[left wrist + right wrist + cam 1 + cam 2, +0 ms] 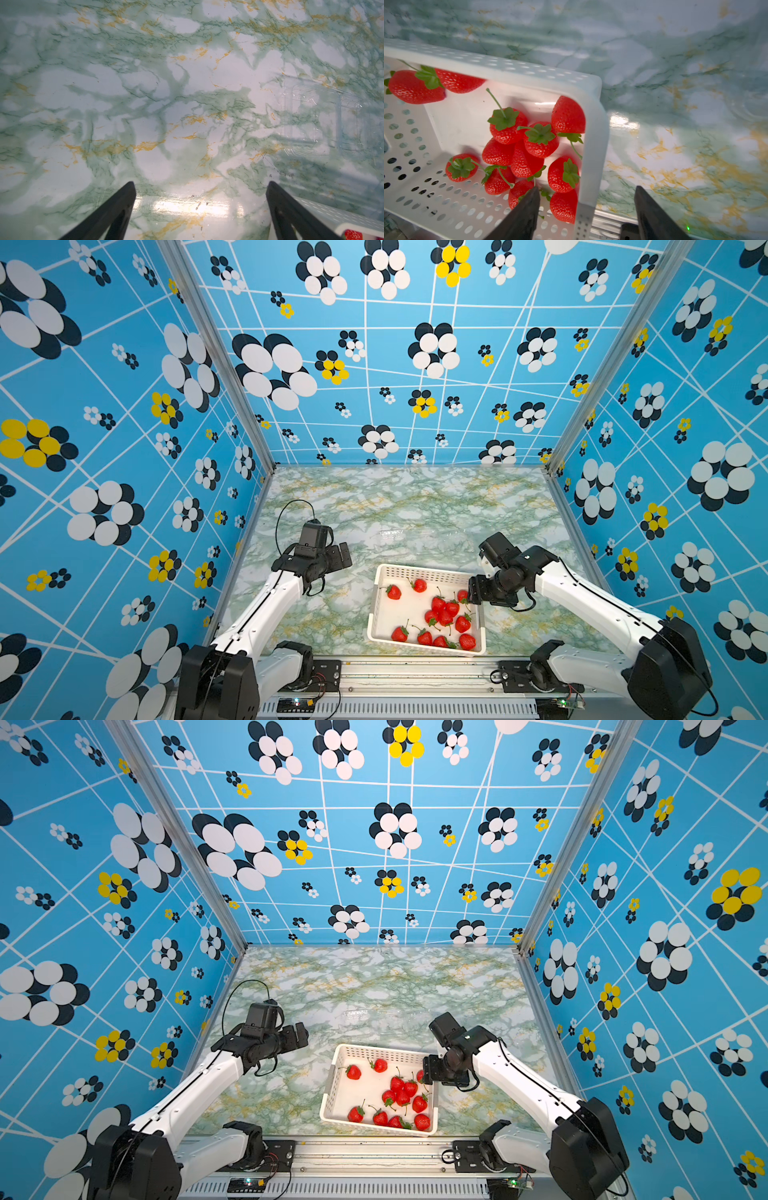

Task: Pack strawberries into containers
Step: Pick up the basket from the center of the board.

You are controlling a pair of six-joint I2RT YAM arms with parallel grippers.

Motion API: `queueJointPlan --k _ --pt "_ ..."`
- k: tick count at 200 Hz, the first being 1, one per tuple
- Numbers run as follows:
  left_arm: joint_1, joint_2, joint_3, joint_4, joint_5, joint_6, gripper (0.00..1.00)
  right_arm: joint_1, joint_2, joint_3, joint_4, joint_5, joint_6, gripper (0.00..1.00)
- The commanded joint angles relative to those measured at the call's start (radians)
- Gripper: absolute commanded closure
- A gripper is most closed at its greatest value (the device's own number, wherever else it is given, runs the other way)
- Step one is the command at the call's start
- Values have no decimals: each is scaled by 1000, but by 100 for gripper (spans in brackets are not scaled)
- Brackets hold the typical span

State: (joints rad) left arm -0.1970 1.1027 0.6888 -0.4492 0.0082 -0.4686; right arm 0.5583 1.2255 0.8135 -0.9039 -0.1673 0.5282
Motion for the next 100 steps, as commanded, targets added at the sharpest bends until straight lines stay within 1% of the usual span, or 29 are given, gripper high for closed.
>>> queueJointPlan --k 1,40,63,80,100 --pt "-5 -43 19 -60 16 -26 1 29 24 -10 26 -8 45 28" --pt "-9 -84 21 -98 98 -46 0 52 59 -10 36 -33 60 35" --pt "-18 -83 27 -131 135 -52 1 58 75 -10 33 -39 59 36" --pt "-52 -80 29 -152 142 -56 1 61 84 -1 33 -39 56 37" --pt "-123 -78 33 -175 141 -70 1 61 93 12 34 -37 56 37"
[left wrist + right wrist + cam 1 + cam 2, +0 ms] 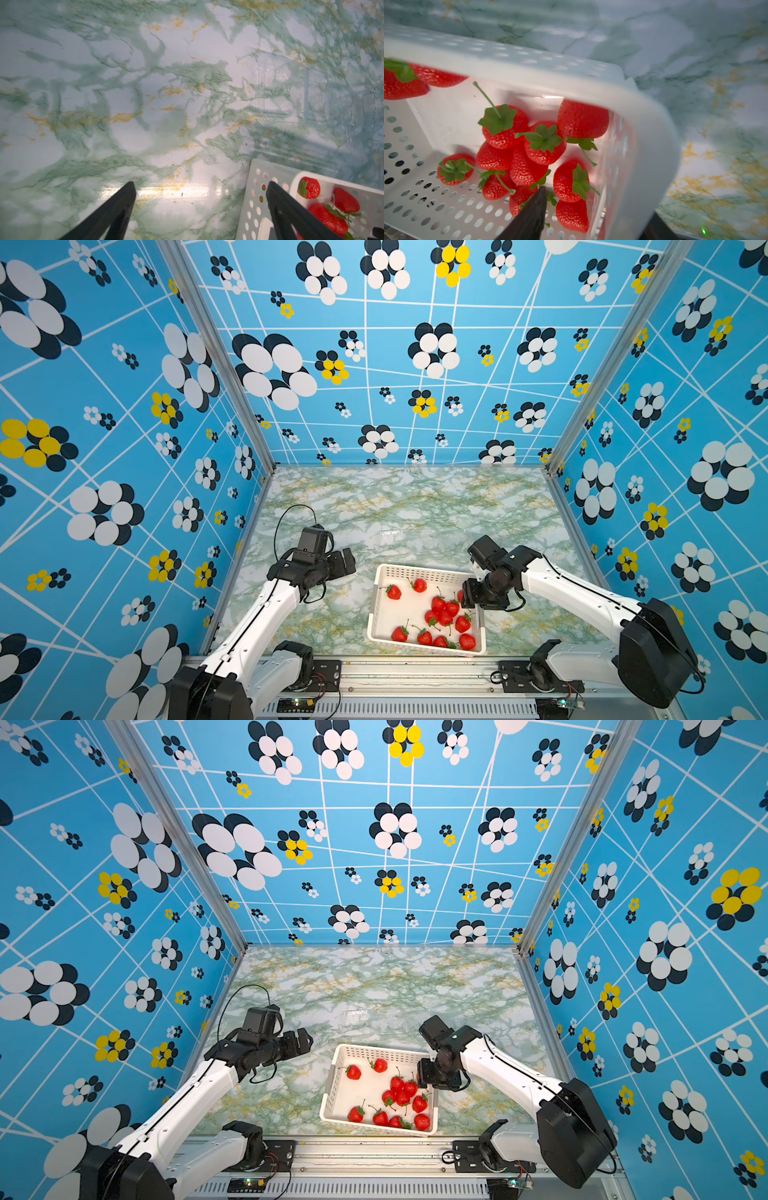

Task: Pack strawberries into containers
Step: Pick up the basket from the center of the board.

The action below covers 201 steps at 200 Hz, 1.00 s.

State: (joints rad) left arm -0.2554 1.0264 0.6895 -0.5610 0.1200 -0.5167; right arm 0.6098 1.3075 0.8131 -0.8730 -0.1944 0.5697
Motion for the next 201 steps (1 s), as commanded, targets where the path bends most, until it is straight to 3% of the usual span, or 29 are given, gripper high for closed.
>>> queueJointPlan --k 1,61,100,165,201 --pt "-69 -2 32 -64 28 -23 1 10 12 14 3 -10 14 37" --pt "-259 4 69 -143 -1 -49 0 10 44 24 2 -5 2 39" --pt "-310 11 75 -153 54 -43 1 10 60 34 0 -8 -10 41" --pt "-360 137 56 -68 18 -45 1 10 75 67 -17 -5 -28 44" --pt "-360 214 72 -51 -1 -32 10 10 93 72 -18 0 -36 49"
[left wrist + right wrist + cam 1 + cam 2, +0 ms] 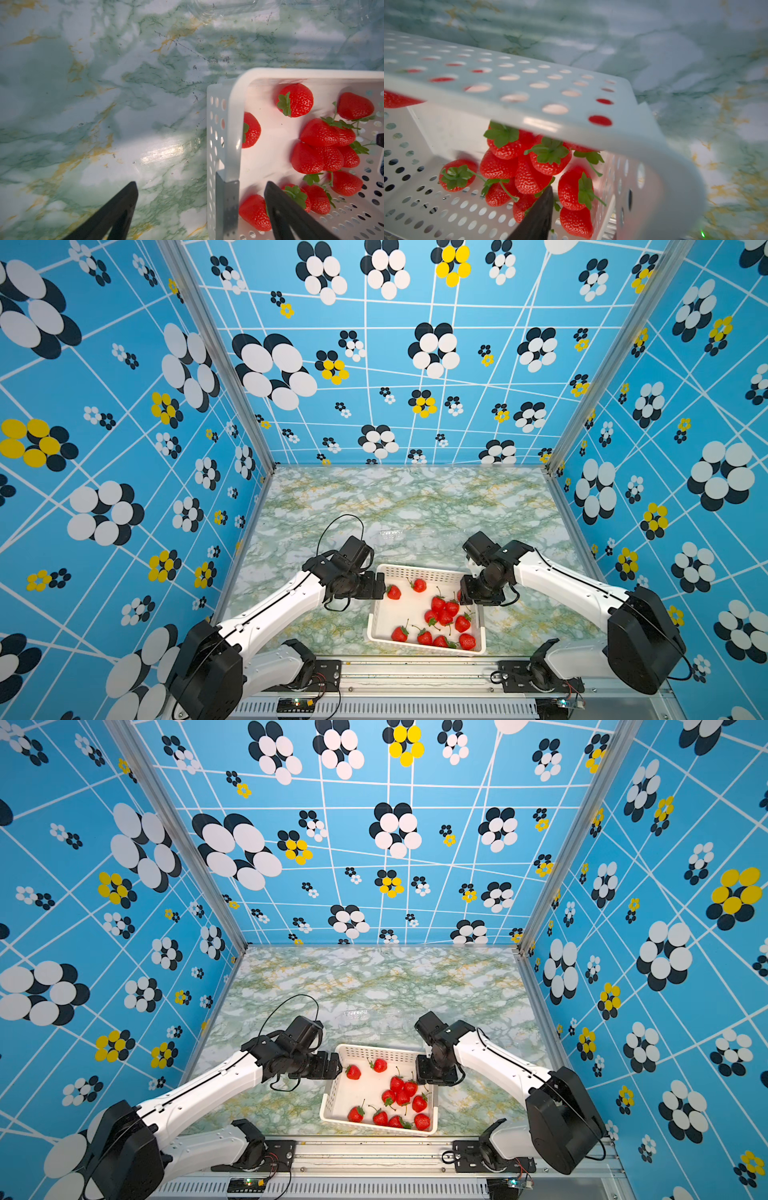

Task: Pack strawberries into containers
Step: Pick up the basket from the center of the board.

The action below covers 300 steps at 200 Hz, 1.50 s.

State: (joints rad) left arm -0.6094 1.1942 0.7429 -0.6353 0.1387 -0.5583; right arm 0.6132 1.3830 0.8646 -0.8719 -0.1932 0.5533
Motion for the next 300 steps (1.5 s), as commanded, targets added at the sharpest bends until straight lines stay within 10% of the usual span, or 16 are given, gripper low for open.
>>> queueJointPlan --k 1,105,171,300 --pt "-6 48 19 23 -19 10 11 7 17 21 -19 -2 -20 49" --pt "-4 140 57 27 -10 43 56 6 25 24 -18 42 -22 65" --pt "-1 168 93 -3 4 49 83 6 52 70 -31 49 -44 95" --pt "9 221 288 -161 19 70 91 -2 86 277 -142 23 -86 100"
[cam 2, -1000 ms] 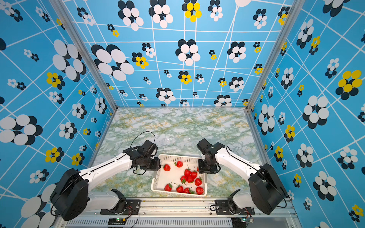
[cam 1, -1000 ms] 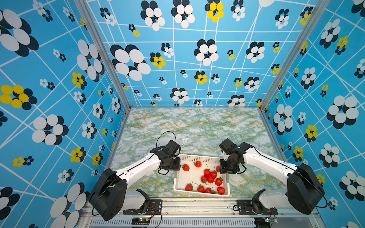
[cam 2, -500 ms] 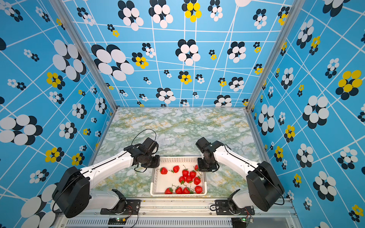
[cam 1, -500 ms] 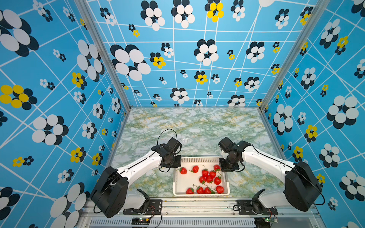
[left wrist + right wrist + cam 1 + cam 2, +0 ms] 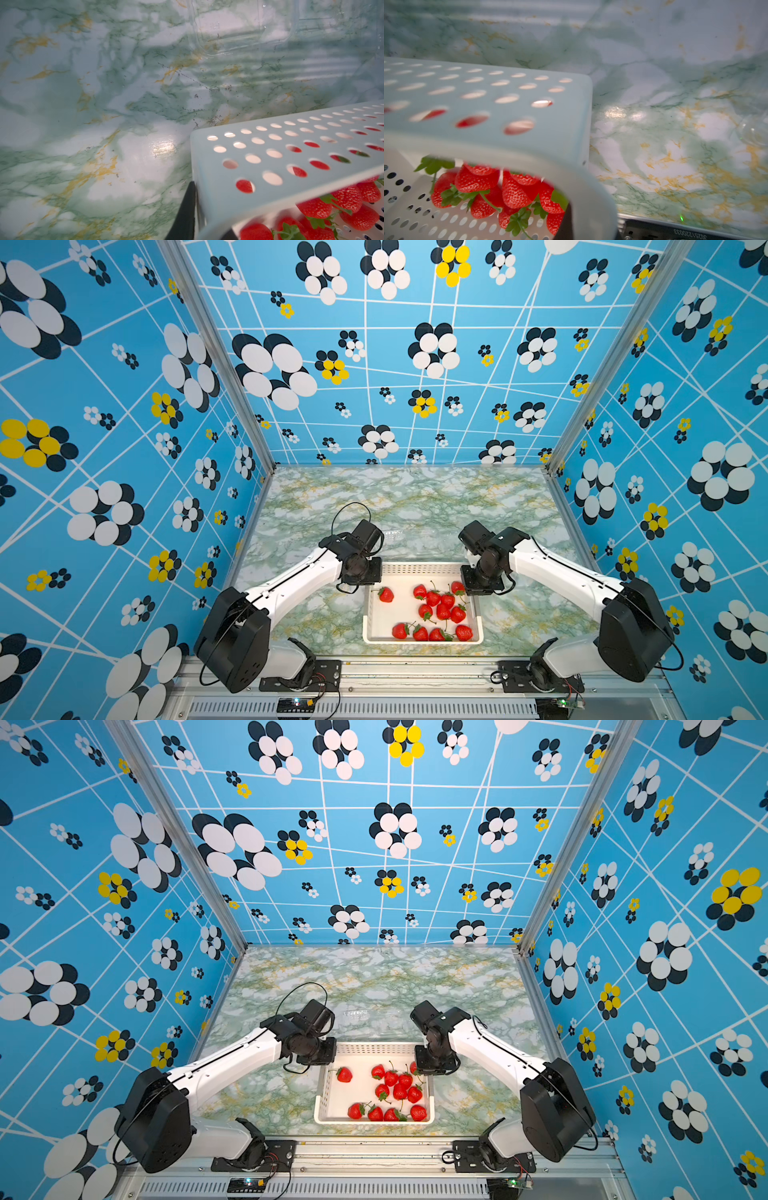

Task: Pack strawberries into containers
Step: Pick up the basket from the center of the board, then move the packing box to the center of the board.

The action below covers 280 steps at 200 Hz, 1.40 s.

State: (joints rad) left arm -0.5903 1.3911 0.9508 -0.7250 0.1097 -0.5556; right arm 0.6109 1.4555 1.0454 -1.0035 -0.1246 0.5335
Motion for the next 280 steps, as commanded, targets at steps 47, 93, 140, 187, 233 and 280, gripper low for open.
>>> queueJointPlan --k 47,93,140,187,233,280 --pt "36 51 280 -163 56 103 91 -67 73 304 -86 -54 -144 100" --pt "113 228 573 -215 76 190 89 -150 236 612 -126 -82 -233 100" --pt "171 449 826 -220 147 220 89 -229 428 886 -150 -143 -275 100" --pt "211 637 1077 -197 156 247 91 -284 623 1103 -127 -196 -321 100" --pt "217 763 1210 -115 160 245 91 -310 751 1246 -16 -196 -350 100" --pt "236 834 1227 -13 167 229 91 -312 846 1308 73 -229 -370 100"
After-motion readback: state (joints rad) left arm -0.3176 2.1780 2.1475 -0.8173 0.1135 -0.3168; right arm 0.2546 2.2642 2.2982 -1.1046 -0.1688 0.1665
